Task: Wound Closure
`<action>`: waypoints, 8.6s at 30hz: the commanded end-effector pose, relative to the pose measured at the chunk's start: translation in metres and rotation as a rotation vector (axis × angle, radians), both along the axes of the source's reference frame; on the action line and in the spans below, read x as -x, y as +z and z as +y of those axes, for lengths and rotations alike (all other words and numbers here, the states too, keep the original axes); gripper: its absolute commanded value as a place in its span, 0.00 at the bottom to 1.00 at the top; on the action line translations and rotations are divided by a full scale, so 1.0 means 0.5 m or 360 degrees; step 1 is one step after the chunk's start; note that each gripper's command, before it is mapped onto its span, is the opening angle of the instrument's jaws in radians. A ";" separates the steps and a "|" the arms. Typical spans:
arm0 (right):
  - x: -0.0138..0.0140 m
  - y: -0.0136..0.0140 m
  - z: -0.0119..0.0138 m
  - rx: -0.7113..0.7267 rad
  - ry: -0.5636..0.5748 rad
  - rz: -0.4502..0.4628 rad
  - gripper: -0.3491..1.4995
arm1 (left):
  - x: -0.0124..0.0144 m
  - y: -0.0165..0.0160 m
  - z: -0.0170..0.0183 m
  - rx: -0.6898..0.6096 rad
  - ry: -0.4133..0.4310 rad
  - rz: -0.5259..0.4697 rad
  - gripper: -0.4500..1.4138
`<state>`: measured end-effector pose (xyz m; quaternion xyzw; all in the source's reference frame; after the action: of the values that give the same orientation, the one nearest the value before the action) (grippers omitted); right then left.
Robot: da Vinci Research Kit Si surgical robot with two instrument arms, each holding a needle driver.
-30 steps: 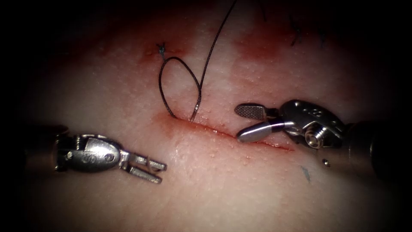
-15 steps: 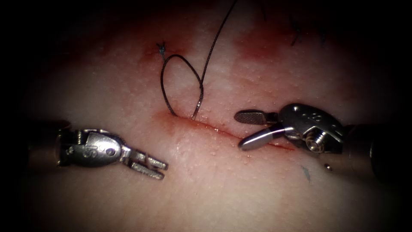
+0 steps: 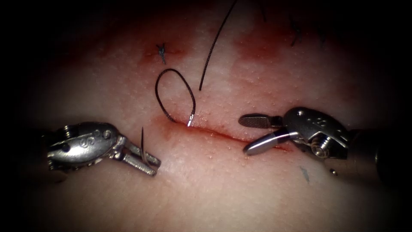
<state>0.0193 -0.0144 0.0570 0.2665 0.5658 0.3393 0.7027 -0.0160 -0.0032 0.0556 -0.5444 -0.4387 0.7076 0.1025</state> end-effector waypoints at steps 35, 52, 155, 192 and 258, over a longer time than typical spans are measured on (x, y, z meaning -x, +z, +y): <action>-0.0200 -0.0155 -0.0083 0.0478 -0.0214 -0.0178 0.60 | -0.0109 -0.0516 -0.0034 0.0411 -0.0286 -0.0448 0.00; -0.0322 -0.0102 -0.0112 0.0585 -0.0146 -0.0433 0.70 | -0.0140 -0.0575 -0.0011 0.0666 -0.0420 -0.0455 0.00; -0.0254 -0.0232 -0.0195 0.0767 -0.0118 -0.0477 0.88 | -0.0310 -0.0193 0.0167 0.0951 -0.1256 0.0563 0.00; -0.0304 -0.0392 -0.0437 0.0822 -0.0424 -0.0532 0.00 | -0.0302 -0.0194 0.0157 0.0956 -0.1251 0.0553 0.00; -0.0283 -0.0311 -0.0323 0.0865 -0.0276 -0.0516 0.91 | -0.0326 -0.0167 0.0165 0.1144 -0.1222 0.0663 0.00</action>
<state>0.0326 -0.0296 0.0409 0.0564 0.4979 0.1520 0.8520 0.0009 0.0053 0.0466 -0.5139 0.0896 0.8172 0.2452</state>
